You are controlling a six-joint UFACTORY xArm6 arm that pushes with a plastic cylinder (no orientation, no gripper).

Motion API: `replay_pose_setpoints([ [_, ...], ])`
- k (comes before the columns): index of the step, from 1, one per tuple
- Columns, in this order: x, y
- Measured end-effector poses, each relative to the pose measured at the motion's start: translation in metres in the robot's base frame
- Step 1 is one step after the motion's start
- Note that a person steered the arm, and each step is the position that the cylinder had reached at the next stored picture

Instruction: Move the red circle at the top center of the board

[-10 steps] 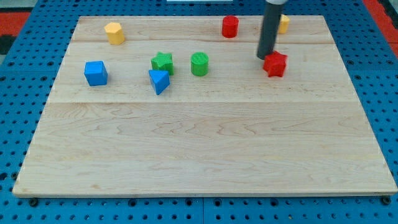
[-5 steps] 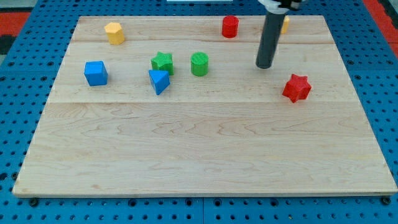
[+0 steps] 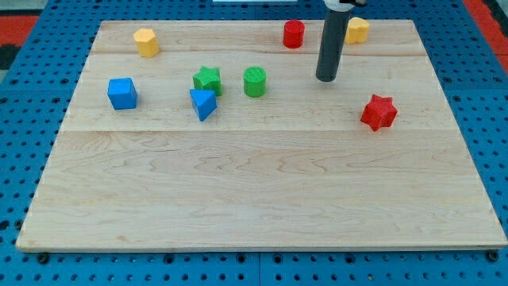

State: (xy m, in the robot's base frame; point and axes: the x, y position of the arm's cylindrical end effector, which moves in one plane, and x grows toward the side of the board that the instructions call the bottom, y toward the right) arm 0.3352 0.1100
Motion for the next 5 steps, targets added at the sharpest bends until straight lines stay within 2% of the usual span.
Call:
replay_pose_setpoints([
  [5,0.007,-0.016],
])
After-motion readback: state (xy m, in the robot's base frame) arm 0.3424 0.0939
